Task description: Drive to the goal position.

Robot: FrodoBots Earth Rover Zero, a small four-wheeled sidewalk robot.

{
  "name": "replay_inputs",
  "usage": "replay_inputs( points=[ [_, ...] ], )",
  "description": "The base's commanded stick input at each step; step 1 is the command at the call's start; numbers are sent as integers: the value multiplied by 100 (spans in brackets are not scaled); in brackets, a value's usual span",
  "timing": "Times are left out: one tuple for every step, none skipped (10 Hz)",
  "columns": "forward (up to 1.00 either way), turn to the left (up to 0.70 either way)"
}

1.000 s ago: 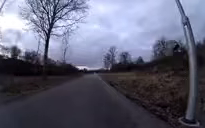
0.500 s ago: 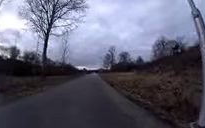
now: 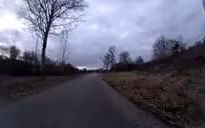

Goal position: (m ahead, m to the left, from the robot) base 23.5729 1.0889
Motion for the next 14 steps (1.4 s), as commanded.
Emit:
replay_inputs(
  points=[
    [50, 0],
    [50, 0],
    [50, 0],
    [50, 0],
    [50, 0],
    [50, 0],
    [50, 0],
    [50, 0],
    [50, 0],
    [50, 0],
    [50, 0],
    [50, 0],
    [50, 0],
    [50, 0]
  ],
)
